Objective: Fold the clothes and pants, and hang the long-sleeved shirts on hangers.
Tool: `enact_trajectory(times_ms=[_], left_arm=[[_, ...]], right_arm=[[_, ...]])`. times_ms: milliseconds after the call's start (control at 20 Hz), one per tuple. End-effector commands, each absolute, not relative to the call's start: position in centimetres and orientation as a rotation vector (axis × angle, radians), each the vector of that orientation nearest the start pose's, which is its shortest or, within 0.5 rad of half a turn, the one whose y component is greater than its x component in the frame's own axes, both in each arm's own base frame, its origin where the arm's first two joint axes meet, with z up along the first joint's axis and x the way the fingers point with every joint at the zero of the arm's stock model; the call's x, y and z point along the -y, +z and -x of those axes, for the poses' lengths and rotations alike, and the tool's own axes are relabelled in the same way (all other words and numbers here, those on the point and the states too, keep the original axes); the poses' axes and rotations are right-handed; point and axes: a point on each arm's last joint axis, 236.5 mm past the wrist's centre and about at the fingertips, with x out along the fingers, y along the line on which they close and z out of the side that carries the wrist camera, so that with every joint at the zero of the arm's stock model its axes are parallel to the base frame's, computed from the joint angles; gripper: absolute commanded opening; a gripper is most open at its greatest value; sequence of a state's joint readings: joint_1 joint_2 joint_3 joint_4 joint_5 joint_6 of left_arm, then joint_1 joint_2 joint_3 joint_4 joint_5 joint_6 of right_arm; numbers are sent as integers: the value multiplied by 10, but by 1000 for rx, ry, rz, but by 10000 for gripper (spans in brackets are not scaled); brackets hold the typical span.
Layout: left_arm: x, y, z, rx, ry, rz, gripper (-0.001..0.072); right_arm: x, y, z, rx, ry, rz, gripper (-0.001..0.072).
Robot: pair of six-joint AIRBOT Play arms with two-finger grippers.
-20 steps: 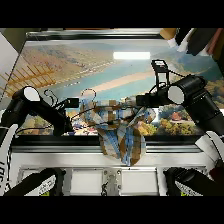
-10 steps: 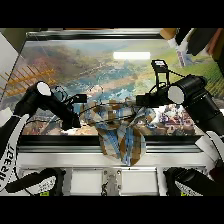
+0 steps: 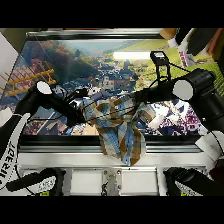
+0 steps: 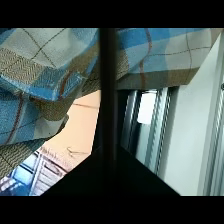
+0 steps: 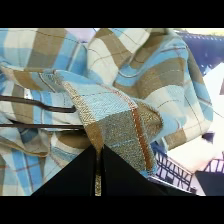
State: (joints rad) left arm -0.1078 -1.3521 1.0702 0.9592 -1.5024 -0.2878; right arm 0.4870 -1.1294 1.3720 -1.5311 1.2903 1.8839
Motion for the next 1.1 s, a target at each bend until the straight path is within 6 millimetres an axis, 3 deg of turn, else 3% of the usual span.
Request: enact_trajectory(times_ms=[0, 200, 650, 850, 1050], left_arm=[[173, -4, -269, -1106, -1442, -441, 9], [185, -4, -271, -1078, -1446, -461, 9], [196, 3, -277, -1031, -1441, -406, 9], [196, 3, -277, -1031, -1441, -405, 9], [196, 3, -277, -1031, -1441, -405, 10]], right_arm=[[-202, 149, -334, -1057, 371, -30, 17], [-225, 156, -330, -1012, 431, -19, 17], [-309, 180, -304, -870, 640, -13, 17], [-322, 169, -299, -894, 664, -2, 17], [-323, 167, -299, -898, 663, 0, 29]])
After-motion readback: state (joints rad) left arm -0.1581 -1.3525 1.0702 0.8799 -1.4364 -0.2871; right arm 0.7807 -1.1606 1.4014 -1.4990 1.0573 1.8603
